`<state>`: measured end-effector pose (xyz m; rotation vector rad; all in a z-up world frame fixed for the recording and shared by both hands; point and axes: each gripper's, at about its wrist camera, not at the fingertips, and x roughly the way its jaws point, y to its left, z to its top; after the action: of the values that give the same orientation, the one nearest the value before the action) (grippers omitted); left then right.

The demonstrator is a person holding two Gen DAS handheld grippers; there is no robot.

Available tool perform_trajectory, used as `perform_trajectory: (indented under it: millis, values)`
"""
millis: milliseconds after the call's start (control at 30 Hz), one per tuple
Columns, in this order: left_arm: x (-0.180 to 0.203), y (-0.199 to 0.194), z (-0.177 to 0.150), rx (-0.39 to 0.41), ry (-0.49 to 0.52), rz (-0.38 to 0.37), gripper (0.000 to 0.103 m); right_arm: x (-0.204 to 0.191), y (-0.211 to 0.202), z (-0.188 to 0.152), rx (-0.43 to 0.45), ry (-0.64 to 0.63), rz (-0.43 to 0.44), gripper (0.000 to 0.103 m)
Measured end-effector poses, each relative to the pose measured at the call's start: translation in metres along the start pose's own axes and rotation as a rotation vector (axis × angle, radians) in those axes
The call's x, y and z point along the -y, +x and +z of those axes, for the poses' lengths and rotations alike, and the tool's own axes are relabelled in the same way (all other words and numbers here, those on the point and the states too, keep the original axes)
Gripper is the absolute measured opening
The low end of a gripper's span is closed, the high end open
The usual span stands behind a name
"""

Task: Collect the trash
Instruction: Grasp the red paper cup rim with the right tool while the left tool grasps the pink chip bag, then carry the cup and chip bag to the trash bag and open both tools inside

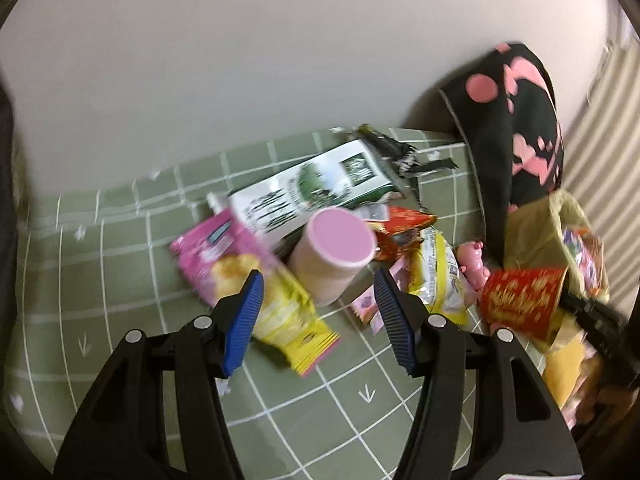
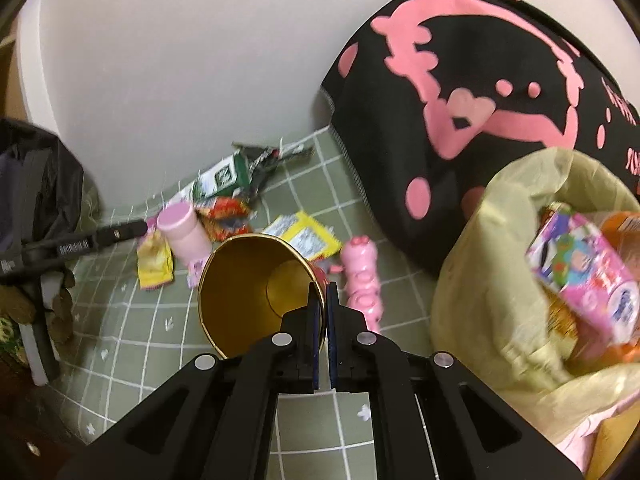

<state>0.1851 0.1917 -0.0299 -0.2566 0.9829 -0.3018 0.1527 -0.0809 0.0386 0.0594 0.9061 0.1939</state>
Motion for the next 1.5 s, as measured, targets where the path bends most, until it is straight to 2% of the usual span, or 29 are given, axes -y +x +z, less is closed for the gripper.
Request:
perform_trajectory:
  millis: [33,100,133,233,300,533,700,900,1067,1167,1400,1500]
  values:
    - [0.004,0.002,0.002,-0.002,0.025,0.016,0.054,0.002,-0.002,0.005,0.005,0.005,-0.001,0.005]
    - [0.005,0.004,0.004,0.008,0.036,0.096,0.054,0.005,-0.006,0.014,0.016,0.007,-0.008,0.005]
    - [-0.001,0.006,0.005,0.011,-0.003,0.134,0.054,0.006,-0.007,0.019,0.024,0.01,-0.006,0.005]
    - [-0.025,0.014,0.003,-0.038,-0.146,0.165,0.054,0.009,-0.003,0.029,0.024,0.027,-0.008,0.005]
    - [-0.036,0.017,0.0,-0.06,-0.191,0.19,0.054,0.009,0.0,0.033,0.018,0.032,-0.01,0.005]
    - [-0.058,0.031,-0.006,-0.134,-0.303,0.167,0.054,0.001,0.006,0.055,-0.01,-0.007,-0.026,0.005]
    - [-0.055,0.042,-0.005,-0.159,-0.311,0.156,0.054,-0.006,0.007,0.07,0.003,-0.038,-0.031,0.005]
    - [-0.054,0.049,0.001,-0.164,-0.314,0.186,0.041,-0.008,0.014,0.075,0.007,-0.04,-0.027,0.005]
    - [-0.066,0.046,0.001,-0.165,-0.332,0.2,0.017,-0.005,0.015,0.074,0.012,-0.029,-0.027,0.005]
    - [-0.069,0.043,0.001,-0.162,-0.345,0.196,0.007,-0.005,0.014,0.074,0.011,-0.028,-0.024,0.005]
    - [-0.07,0.026,0.005,-0.134,-0.297,0.182,0.003,-0.003,0.007,0.073,0.024,-0.044,-0.03,0.005]
    - [-0.067,0.009,0.009,-0.085,-0.259,0.173,0.002,-0.003,0.002,0.074,0.052,-0.054,-0.034,0.005]
